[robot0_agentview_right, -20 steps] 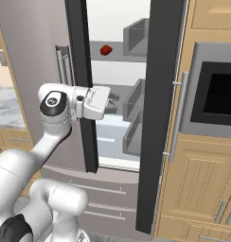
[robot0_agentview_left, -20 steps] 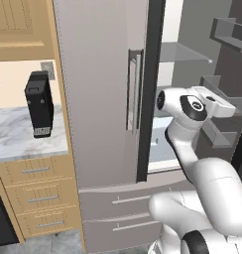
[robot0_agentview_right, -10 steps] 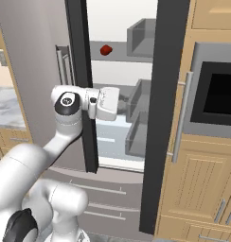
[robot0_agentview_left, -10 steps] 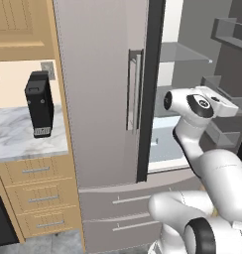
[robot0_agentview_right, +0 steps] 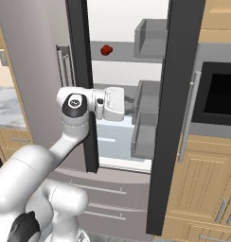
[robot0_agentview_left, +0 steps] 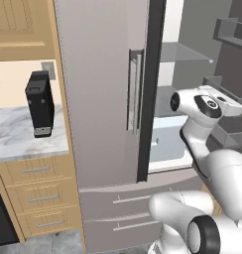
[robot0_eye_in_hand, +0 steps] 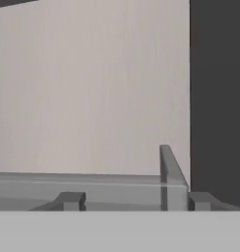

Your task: Gather the mushroom and bell pepper from the fridge and place them on a tray on the dining counter. Then gather the fishs from the fridge and place them on the other tray.

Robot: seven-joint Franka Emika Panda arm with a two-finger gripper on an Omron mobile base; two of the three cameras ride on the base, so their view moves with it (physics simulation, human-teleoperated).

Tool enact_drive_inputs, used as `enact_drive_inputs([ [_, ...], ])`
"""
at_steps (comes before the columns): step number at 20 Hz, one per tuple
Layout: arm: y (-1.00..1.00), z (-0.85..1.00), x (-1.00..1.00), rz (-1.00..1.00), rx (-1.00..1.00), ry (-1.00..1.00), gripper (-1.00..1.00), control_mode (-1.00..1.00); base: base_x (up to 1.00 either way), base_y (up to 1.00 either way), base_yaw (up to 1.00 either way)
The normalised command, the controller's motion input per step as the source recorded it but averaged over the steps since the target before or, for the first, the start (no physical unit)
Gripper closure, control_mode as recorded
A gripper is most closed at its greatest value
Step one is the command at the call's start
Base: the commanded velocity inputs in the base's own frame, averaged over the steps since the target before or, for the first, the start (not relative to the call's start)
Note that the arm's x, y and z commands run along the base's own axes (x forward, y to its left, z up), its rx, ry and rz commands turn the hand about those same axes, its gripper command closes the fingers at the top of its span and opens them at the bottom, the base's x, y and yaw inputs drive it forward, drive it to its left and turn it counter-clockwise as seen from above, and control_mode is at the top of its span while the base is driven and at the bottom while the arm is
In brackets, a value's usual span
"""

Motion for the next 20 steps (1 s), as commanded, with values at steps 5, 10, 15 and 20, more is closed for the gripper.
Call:
enact_drive_inputs([
  [5,-0.30,-0.06,0.01,0.04,0.00,-0.02,-1.00,-1.00,0.00,0.00,0.00],
  [10,0.38,0.02,-0.02,0.00,-0.03,0.00,-1.00,-1.00,0.00,0.00,0.00],
  [15,0.98,0.06,-0.12,0.08,-0.15,0.00,-1.00,-1.00,0.00,0.00,0.00],
  [20,1.00,0.02,-0.08,0.16,-0.17,0.00,-1.00,-1.00,0.00,0.00,0.00],
])
